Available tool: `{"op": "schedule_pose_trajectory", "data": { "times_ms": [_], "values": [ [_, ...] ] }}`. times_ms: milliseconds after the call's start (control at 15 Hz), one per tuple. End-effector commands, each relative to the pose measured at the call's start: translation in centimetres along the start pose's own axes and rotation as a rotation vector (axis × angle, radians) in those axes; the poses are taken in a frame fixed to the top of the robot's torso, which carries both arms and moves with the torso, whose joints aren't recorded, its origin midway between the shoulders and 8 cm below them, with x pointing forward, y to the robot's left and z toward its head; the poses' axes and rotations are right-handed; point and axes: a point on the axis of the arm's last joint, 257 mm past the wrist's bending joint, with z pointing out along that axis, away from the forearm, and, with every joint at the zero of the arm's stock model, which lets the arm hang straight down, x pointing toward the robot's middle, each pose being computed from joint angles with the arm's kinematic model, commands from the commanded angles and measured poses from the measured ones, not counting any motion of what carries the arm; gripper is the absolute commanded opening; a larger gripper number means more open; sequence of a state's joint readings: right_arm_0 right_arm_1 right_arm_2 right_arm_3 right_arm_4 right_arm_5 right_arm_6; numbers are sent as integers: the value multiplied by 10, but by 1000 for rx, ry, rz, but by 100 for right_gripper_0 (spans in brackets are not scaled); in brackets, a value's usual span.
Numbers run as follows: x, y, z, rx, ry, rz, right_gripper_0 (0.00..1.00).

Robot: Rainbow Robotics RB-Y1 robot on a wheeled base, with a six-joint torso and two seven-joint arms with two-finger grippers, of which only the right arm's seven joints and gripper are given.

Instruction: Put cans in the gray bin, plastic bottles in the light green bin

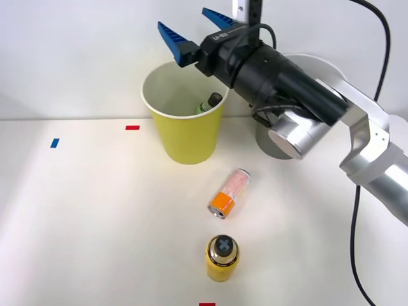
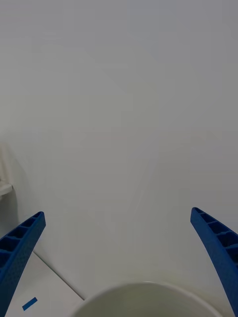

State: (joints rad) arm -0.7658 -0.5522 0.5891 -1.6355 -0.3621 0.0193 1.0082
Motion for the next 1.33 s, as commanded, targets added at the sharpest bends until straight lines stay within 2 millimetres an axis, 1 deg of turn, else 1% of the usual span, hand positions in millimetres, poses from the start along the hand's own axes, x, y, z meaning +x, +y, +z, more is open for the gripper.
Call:
{"op": "schedule_pose_trajectory", "data": {
  "times_ms": [67, 133, 200, 400, 467, 533, 600, 667, 800, 867, 1067, 1333],
  "values": [
    [-14, -13, -42, -5, -103, 8, 100],
    [-17, -21, -61, 6, -123, 13, 100],
    [-22, -22, -74, 10, -138, 20, 100],
    [-34, -32, -133, 58, -154, 42, 100],
    [-37, -34, -158, 85, -157, 58, 100],
    [-33, -38, -180, 118, -149, 74, 100],
    [-25, -44, -202, 158, -133, 88, 100],
    [-17, -54, -228, 216, -115, 96, 100],
    [0, -68, -263, 299, -79, 117, 100],
    [11, -77, -284, 354, -69, 134, 100],
    [32, -94, -326, 476, -54, 189, 100],
    [57, -99, -366, 594, -42, 252, 100]
  ]
}}
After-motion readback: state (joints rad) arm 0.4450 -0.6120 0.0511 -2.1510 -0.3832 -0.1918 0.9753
